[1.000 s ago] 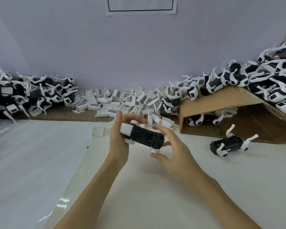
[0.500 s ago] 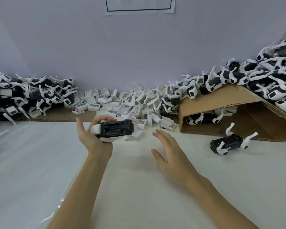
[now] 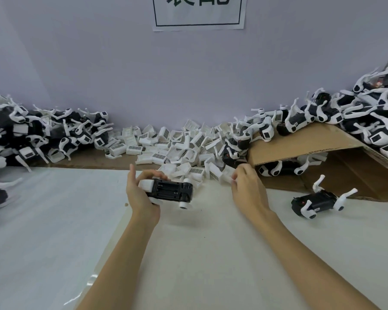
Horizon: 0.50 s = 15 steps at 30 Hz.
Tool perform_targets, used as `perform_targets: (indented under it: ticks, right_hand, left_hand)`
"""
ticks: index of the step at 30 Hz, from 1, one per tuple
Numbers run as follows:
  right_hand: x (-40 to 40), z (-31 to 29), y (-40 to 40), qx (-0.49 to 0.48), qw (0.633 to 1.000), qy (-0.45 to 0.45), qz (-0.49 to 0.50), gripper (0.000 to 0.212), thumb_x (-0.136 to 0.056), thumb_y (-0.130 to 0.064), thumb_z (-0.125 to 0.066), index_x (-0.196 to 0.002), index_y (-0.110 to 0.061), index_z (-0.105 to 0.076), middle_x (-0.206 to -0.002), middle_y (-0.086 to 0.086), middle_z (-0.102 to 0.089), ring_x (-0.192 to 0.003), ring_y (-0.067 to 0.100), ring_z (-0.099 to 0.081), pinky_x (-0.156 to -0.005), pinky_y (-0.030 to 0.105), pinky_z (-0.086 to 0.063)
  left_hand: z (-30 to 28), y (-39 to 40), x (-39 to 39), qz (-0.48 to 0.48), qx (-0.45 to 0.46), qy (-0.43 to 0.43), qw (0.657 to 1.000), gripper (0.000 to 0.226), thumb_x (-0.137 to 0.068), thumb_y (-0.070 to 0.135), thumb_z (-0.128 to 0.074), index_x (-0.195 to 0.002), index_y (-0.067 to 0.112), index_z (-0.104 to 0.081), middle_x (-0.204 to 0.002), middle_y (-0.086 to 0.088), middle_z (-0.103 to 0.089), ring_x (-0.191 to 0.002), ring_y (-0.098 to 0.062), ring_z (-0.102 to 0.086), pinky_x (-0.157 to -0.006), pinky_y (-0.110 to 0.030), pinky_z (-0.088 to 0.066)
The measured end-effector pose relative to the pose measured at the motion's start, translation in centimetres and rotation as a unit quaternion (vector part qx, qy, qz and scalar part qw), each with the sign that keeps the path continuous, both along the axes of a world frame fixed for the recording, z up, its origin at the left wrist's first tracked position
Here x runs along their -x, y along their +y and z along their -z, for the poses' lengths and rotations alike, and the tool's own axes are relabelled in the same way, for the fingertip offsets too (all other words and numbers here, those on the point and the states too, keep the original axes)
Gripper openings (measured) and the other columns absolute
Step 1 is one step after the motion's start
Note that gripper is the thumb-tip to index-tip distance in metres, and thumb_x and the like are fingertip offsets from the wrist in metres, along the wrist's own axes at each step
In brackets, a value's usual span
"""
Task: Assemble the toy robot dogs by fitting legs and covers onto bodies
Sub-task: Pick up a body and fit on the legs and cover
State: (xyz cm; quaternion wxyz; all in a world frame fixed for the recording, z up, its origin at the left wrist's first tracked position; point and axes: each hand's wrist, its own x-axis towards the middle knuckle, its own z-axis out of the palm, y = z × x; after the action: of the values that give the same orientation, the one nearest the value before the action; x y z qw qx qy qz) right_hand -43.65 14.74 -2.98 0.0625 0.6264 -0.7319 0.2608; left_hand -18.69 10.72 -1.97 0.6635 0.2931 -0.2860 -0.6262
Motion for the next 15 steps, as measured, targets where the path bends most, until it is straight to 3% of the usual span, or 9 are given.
perform_targets:
  ticks: [2, 5, 8, 12, 15]
  right_hand:
    - [-0.2, 0.0, 0.8, 0.037, 0.999, -0.034, -0.019, 0.009, -0.099, -0.01, -0.066, -0.107, -0.005, -0.064, -0.134, 0.011, -0.056, -0.129, 0.03, -0.053, -0.102, 0.037, -0.046]
    - [-0.8, 0.0, 2.9, 0.085, 0.985, -0.14, -0.051, 0.006, -0.099, -0.011, -0.067, -0.102, -0.012, -0.061, -0.113, 0.003, -0.061, -0.103, 0.026, -0.061, -0.084, 0.038, -0.05]
    - [-1.4, 0.3, 4.8, 0.125, 0.952, -0.273, -0.057, 0.01, -0.098, -0.014, -0.069, -0.104, -0.018, -0.061, -0.107, 0.0, -0.065, -0.096, 0.017, -0.066, -0.084, 0.032, -0.055]
    - [-1.9, -0.6, 6.1, 0.076, 0.83, -0.549, -0.062, 0.039, -0.093, -0.023, -0.078, -0.127, -0.032, -0.06, -0.113, -0.002, -0.066, -0.094, 0.015, -0.074, -0.073, 0.014, -0.053]
    - [-1.9, -1.1, 5.8, 0.047, 0.751, -0.651, -0.097, 0.041, -0.091, -0.018, -0.08, -0.13, -0.02, -0.068, -0.106, 0.001, -0.069, -0.091, 0.013, -0.073, -0.092, 0.023, -0.056]
  left_hand:
    - [-0.1, 0.2, 0.3, 0.003, 0.0, -0.008, 1.0, 0.065, -0.108, 0.052, -0.045, -0.068, 0.003, -0.06, -0.075, -0.014, -0.061, -0.068, -0.029, -0.063, -0.074, -0.035, -0.057]
    - [-0.3, 0.4, 1.0, 0.014, 0.006, -0.022, 1.0, 0.065, -0.108, 0.051, -0.046, -0.067, 0.003, -0.059, -0.075, -0.015, -0.059, -0.068, -0.03, -0.063, -0.074, -0.036, -0.055]
    - [-0.4, 0.9, 1.8, 0.033, 0.015, -0.062, 0.997, 0.068, -0.108, 0.052, -0.045, -0.061, 0.005, -0.061, -0.072, -0.014, -0.061, -0.067, -0.029, -0.063, -0.071, -0.033, -0.055]
    - [-0.7, 2.0, 3.2, 0.06, 0.027, -0.099, 0.993, 0.069, -0.108, 0.05, -0.044, -0.058, 0.007, -0.062, -0.071, -0.014, -0.062, -0.069, -0.027, -0.064, -0.069, -0.033, -0.053]
    - [-0.8, 2.9, 4.3, 0.081, 0.036, -0.112, 0.99, 0.069, -0.108, 0.052, -0.045, -0.058, 0.007, -0.061, -0.072, -0.015, -0.061, -0.07, -0.027, -0.061, -0.068, -0.033, -0.052]
